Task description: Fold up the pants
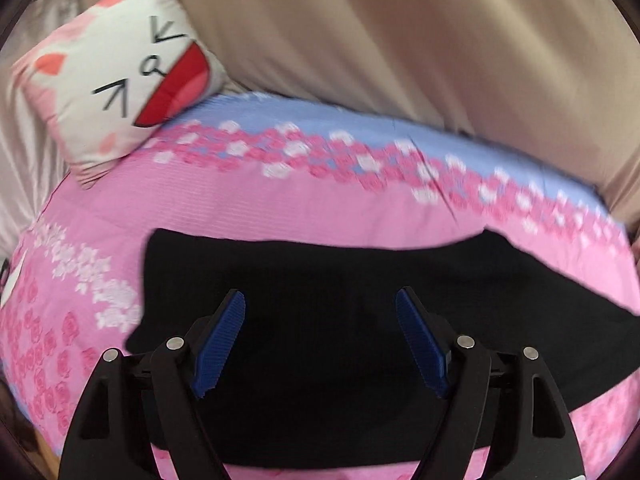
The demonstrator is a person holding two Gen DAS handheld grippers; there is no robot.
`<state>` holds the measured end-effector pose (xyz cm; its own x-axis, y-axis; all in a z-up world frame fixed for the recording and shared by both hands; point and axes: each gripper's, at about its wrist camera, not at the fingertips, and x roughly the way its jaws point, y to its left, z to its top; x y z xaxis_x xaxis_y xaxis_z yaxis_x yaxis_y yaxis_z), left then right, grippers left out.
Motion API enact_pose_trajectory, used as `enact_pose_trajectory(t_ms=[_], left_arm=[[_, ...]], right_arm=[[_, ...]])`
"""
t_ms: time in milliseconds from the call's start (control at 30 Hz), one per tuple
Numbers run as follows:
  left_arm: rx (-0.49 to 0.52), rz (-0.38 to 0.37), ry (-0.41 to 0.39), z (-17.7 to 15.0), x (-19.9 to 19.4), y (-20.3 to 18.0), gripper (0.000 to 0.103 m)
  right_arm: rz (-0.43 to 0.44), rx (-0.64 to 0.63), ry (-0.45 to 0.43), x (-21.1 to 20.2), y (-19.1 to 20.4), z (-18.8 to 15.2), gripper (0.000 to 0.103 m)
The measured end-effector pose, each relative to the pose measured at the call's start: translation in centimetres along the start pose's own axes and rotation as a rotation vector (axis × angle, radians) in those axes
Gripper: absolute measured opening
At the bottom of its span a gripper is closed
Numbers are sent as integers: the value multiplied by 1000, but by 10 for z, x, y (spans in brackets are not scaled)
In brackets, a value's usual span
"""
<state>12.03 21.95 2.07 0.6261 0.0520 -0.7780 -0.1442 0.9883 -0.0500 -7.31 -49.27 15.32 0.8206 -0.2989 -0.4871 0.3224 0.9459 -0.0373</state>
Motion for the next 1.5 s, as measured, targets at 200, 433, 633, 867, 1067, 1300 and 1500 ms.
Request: enact_pose_trajectory(t_ms=[200,433,633,867,1067,1300,1500], left_arm=[[61,16,69,-28,25,-13,75],[71,58,122,-28,45,-23,75],[60,-4,73,-10,38,-57,75],[129,61,64,-16,37,-73,75],[103,160,49,-13,48,-52,75],[48,166,84,-13,62,-26,76],[-17,210,14,2,43,15,76]], right_arm=[[-194,-128,206,26,-35,-97,64],[-216,152,204,14,-85,-136,69],[-155,18,194,78,-44,-72,85],[-203,-258,288,136,2,-63,9],[-330,-181,224,129,-34,-50,9],[-286,-79,112,99,3,-53,23],[252,-297,100,119,212,-19,75]])
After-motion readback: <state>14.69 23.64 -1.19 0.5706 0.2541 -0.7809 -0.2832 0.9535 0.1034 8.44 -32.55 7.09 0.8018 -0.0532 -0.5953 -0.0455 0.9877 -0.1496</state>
